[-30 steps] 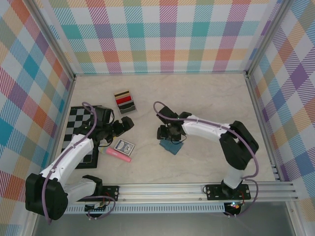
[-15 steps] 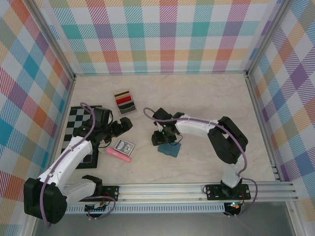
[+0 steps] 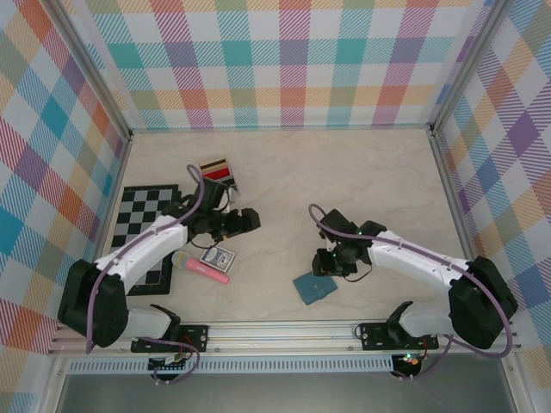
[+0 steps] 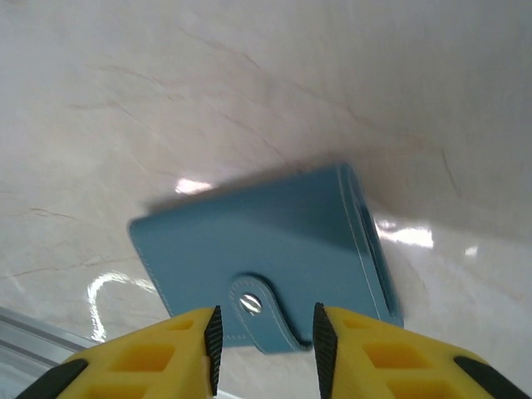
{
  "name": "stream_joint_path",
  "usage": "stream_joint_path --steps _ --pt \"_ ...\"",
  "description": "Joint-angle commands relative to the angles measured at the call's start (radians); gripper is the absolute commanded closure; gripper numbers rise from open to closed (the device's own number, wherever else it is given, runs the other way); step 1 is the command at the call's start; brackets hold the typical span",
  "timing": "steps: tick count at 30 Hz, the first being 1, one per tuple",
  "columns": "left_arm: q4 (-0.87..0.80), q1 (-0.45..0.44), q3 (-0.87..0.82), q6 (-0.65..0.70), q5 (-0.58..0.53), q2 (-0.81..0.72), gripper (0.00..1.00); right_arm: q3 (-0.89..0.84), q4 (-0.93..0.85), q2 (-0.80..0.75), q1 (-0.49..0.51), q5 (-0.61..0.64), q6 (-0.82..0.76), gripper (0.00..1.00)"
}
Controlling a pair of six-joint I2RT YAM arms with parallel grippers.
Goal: Put the credit cards into the card holder
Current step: Rotate the card holder at the bottom-center of the table.
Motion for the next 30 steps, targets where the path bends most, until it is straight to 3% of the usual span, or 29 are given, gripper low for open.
stream_joint_path --steps 1,5,9,14,17,22,24,30 --pt "0.016 -0.045 0.046 0.016 0.013 0.048 0.19 -0.059 0.085 -0.024 0.007 -0.071 0.19 0.64" --pt "0.009 -0.051 0.059 -0.003 -0.025 0.052 0.19 -0.022 0.101 0.062 0.006 -0.007 0.197 0.63" --pt "-0.031 -0.051 0.048 -0.002 -0.078 0.006 0.19 0.069 0.139 0.224 0.006 0.016 0.094 0.63" --pt "-0.045 -0.049 -0.015 -0.034 -0.146 -0.073 0.19 0.201 0.24 0.367 0.007 -0.078 -0.121 0.62" --pt "-0.027 -0.049 -0.057 -0.064 -0.154 -0.098 0.19 0.287 0.195 0.383 0.008 -0.07 -0.17 0.61" --pt "0.091 -0.054 -0.1 -0.069 0.032 -0.048 0.19 0.231 0.128 0.23 -0.006 0.09 -0.081 0.56" --pt "0.113 -0.068 -0.081 -0.055 0.1 0.014 0.21 0.21 0.064 0.205 -0.013 0.127 -0.006 0.61" --pt "0.129 -0.141 0.023 -0.033 0.197 0.212 0.33 0.047 0.222 0.166 -0.012 0.006 0.17 0.7"
